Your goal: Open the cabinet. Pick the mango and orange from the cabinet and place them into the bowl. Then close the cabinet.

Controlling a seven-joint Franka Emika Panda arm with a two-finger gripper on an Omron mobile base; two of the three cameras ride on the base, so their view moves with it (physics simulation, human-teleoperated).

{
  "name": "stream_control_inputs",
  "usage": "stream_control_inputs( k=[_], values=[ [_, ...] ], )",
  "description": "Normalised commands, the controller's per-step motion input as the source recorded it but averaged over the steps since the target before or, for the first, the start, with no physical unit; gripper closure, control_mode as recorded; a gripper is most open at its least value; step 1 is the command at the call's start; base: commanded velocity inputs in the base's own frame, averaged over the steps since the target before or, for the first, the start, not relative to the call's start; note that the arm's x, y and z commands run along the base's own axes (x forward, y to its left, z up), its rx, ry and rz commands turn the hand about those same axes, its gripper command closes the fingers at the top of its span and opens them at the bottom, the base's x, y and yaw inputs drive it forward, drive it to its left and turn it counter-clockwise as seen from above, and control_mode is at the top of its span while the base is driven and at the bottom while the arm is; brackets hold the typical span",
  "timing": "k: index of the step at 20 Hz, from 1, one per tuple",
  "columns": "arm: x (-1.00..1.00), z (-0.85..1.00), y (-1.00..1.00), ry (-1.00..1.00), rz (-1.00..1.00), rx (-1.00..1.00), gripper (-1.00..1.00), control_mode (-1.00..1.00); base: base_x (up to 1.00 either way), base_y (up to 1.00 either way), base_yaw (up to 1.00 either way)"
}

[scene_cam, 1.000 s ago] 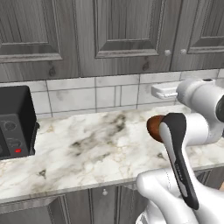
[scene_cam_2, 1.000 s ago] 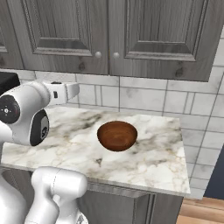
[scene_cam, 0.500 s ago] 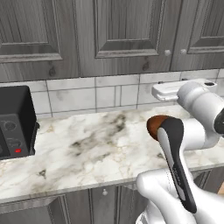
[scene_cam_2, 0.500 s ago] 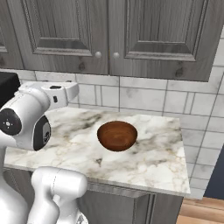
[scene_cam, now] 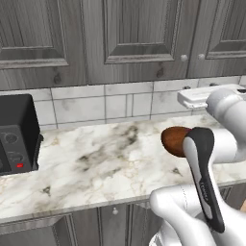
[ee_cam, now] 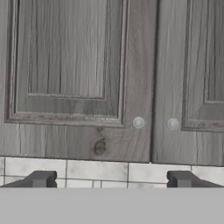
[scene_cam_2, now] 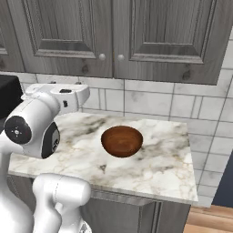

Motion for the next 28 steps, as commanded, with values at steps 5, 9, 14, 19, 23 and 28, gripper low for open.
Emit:
stream_control_inputs(
  k=[5, 9, 14, 19, 23, 28],
  values=[
    [-0.09, 0.2, -0.31, -0.06, 0.0, 0.0, -1.0, -1.0, 0.0, 0.0, 0.0],
    [0.0, 0.19, -0.3, -0.02, 0.0, 0.0, -1.0, -1.0, 0.0, 0.0, 0.0],
    [0.1, 0.13, -0.24, 0.0, 0.0, 0.01, -1.0, -1.0, 0.0, 0.0, 0.0],
    [0.24, 0.0, -0.12, 0.03, 0.0, 0.01, -1.0, -1.0, 0.0, 0.0, 0.0],
    [0.32, 0.0, -0.03, 0.01, 0.0, 0.0, -1.0, -1.0, 0.0, 0.0, 0.0],
    [0.43, 0.0, 0.0, 0.0, 0.0, 0.0, -1.0, -1.0, 0.0, 0.0, 0.0]
  ],
)
